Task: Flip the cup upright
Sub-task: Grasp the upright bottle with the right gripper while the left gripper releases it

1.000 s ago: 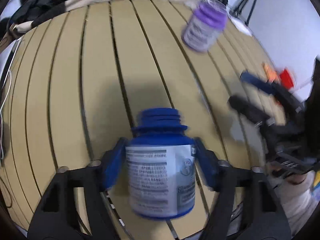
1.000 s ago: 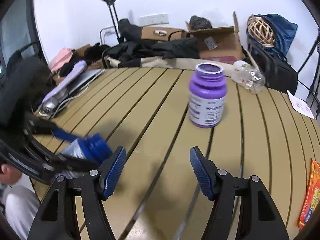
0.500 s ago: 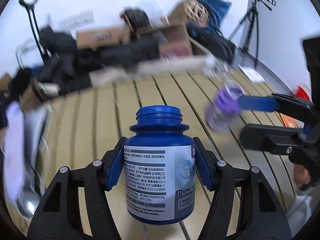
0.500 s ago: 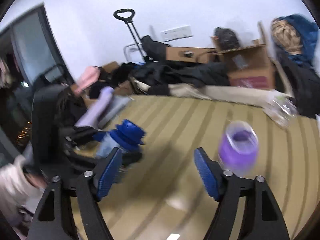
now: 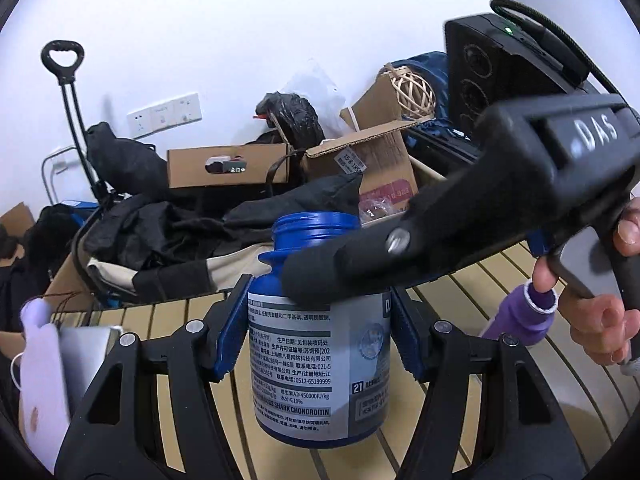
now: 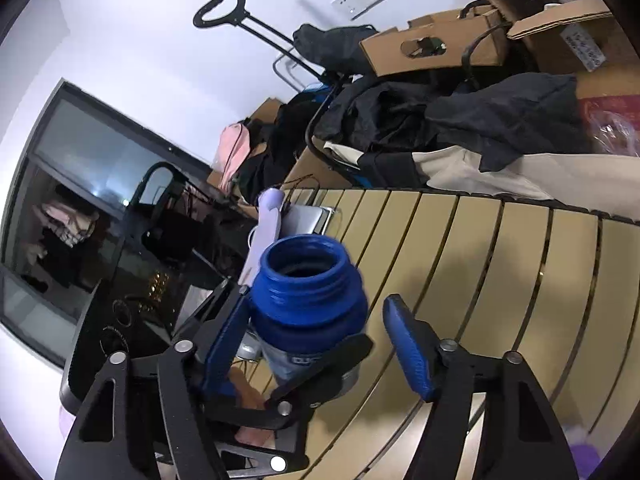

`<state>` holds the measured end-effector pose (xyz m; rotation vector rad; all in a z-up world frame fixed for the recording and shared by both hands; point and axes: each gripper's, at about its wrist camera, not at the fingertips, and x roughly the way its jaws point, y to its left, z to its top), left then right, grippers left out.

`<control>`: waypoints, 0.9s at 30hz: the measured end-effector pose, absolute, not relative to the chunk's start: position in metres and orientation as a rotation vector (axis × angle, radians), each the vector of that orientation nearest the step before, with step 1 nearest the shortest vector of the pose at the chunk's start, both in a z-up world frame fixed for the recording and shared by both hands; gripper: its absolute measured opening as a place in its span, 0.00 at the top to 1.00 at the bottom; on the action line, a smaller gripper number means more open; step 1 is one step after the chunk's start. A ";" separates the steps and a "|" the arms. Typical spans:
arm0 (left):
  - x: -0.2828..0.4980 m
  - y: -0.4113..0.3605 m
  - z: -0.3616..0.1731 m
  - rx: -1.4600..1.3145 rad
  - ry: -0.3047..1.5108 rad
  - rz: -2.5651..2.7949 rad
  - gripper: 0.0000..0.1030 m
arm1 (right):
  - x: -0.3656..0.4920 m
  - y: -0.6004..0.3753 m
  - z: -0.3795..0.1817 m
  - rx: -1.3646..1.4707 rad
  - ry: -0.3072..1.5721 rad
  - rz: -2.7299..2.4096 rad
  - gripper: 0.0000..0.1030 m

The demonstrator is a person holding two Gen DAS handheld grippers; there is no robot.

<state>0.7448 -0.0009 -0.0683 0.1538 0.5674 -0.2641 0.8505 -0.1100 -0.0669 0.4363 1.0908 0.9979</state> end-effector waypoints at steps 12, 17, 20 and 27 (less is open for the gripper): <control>0.776 0.009 -0.093 0.070 0.624 -0.322 0.42 | 0.847 -0.096 -0.045 0.028 0.816 0.989 0.35; 0.772 0.000 -0.105 0.117 0.591 -0.298 0.43 | 0.845 -0.104 -0.058 0.014 0.768 1.026 0.35; 0.768 -0.004 -0.105 0.120 0.556 -0.281 0.43 | 0.842 -0.106 -0.057 0.002 0.727 1.036 0.35; 0.722 0.009 -0.086 0.046 0.501 -0.259 0.42 | 0.795 -0.107 -0.047 0.122 0.649 1.033 0.35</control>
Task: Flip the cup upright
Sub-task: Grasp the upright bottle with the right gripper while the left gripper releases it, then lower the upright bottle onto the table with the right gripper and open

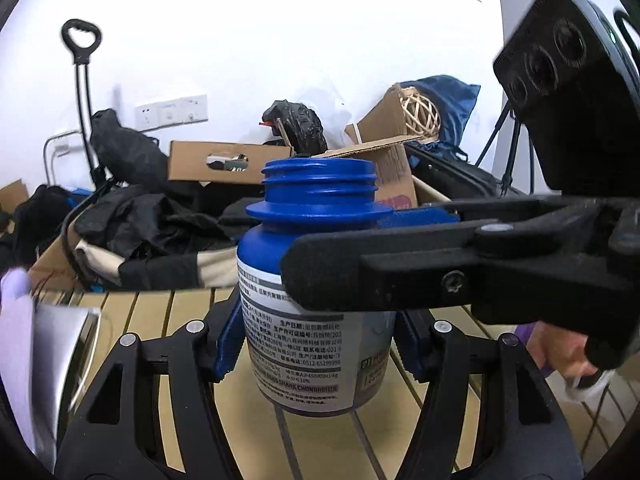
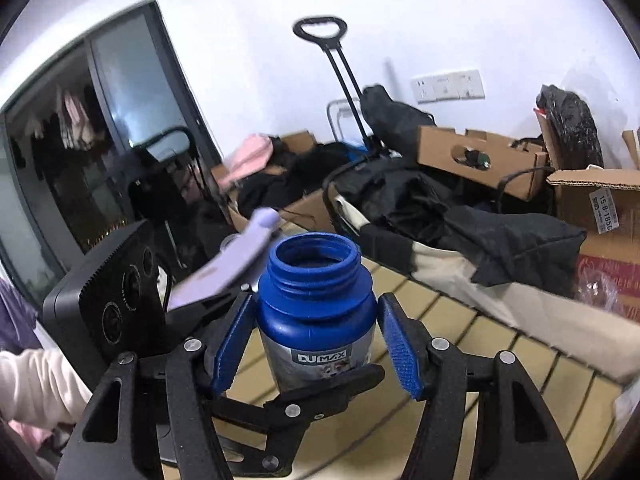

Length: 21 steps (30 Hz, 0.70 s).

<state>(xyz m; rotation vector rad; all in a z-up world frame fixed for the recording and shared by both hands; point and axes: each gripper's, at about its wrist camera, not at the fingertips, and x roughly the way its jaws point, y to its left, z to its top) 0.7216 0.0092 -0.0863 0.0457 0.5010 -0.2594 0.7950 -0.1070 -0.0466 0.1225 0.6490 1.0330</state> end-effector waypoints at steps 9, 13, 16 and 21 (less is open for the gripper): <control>0.682 0.023 -0.147 -0.064 0.823 -0.257 0.27 | 0.731 -0.083 -0.110 -0.121 0.685 0.914 0.35; 0.659 0.055 -0.147 -0.160 0.908 -0.189 0.18 | 0.718 -0.077 -0.120 -0.174 0.661 0.869 0.34; 0.638 0.072 -0.141 -0.175 0.914 -0.124 0.18 | 0.709 -0.069 -0.124 -0.237 0.603 0.843 0.34; 0.608 0.090 -0.124 -0.172 0.919 -0.036 0.18 | 0.691 -0.072 -0.119 -0.251 0.652 0.742 0.21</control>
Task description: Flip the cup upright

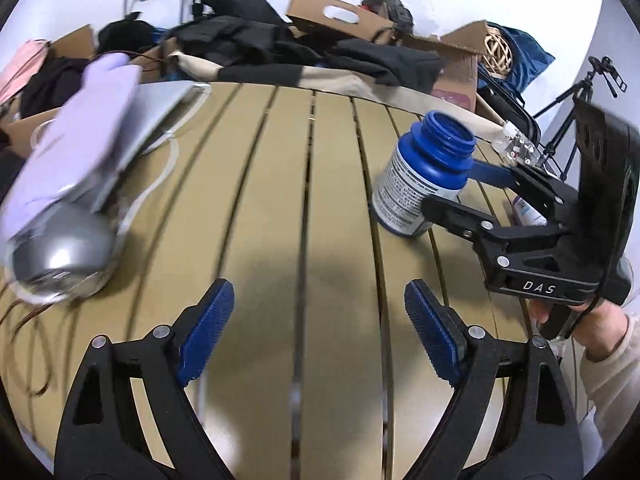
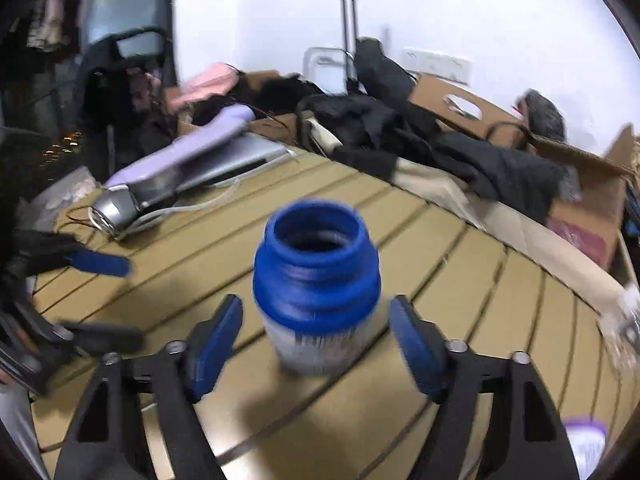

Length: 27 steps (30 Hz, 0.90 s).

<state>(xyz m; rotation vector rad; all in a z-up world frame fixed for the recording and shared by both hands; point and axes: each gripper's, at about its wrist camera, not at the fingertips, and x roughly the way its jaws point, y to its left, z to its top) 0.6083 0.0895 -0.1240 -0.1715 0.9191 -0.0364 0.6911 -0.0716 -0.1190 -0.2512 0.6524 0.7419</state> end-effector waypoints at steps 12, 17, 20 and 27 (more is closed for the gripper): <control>0.516 0.053 -0.034 -0.014 0.610 0.045 0.00 | 0.557 -0.250 -0.015 -0.097 0.686 0.271 0.21; 0.460 0.042 -0.001 -0.051 0.565 0.006 0.00 | 0.499 -0.284 0.008 0.016 0.691 0.198 0.21; 0.410 0.030 0.020 -0.022 0.507 -0.016 0.00 | 0.463 -0.278 0.020 0.019 0.682 0.217 0.21; 0.297 0.021 0.045 0.008 0.442 0.052 0.00 | 0.355 -0.263 0.048 0.021 0.645 0.273 0.21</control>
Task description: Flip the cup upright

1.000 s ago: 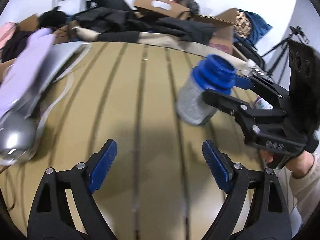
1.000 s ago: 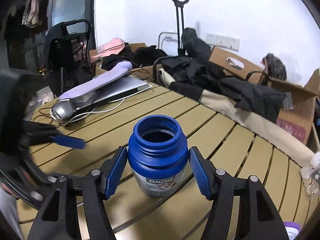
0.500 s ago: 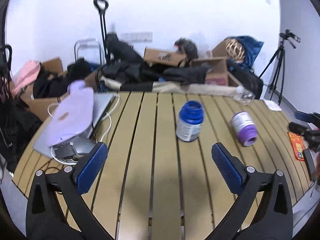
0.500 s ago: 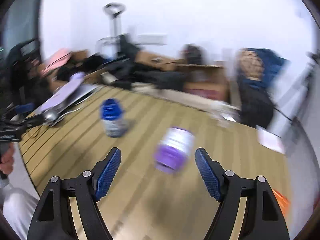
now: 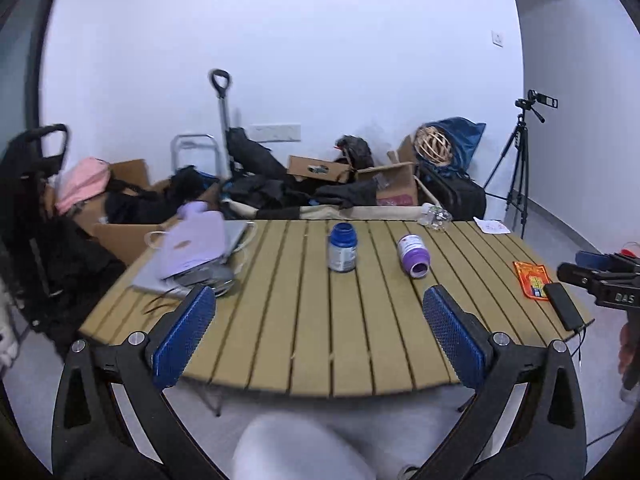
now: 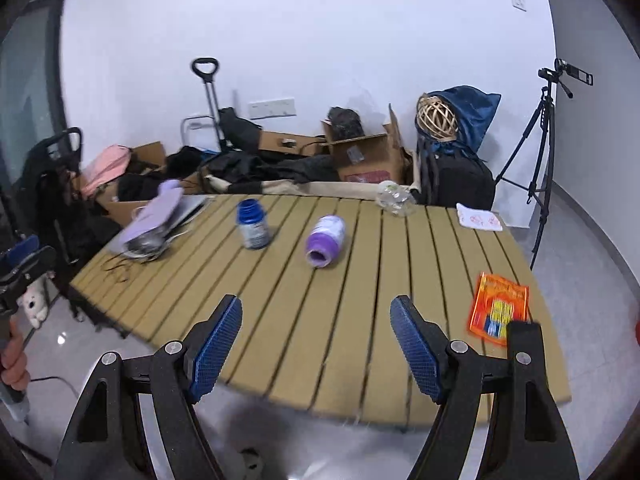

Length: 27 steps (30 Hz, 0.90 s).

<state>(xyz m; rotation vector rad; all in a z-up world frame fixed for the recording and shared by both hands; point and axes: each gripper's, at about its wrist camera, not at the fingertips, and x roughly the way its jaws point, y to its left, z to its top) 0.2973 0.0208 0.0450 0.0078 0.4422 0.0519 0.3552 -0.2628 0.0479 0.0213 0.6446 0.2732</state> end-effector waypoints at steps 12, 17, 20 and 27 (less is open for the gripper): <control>0.083 0.004 0.037 0.045 0.347 -0.029 0.00 | 0.116 -0.244 0.049 0.057 0.439 0.362 0.21; 0.027 0.007 0.008 0.099 0.251 0.083 0.00 | 0.064 -0.229 0.041 0.027 0.415 0.382 0.21; 0.022 0.010 0.006 0.104 0.247 0.102 0.00 | 0.042 -0.213 0.032 -0.013 0.398 0.403 0.21; 0.012 0.007 0.009 0.084 0.231 0.083 0.00 | 0.035 -0.190 0.033 -0.103 0.369 0.444 0.21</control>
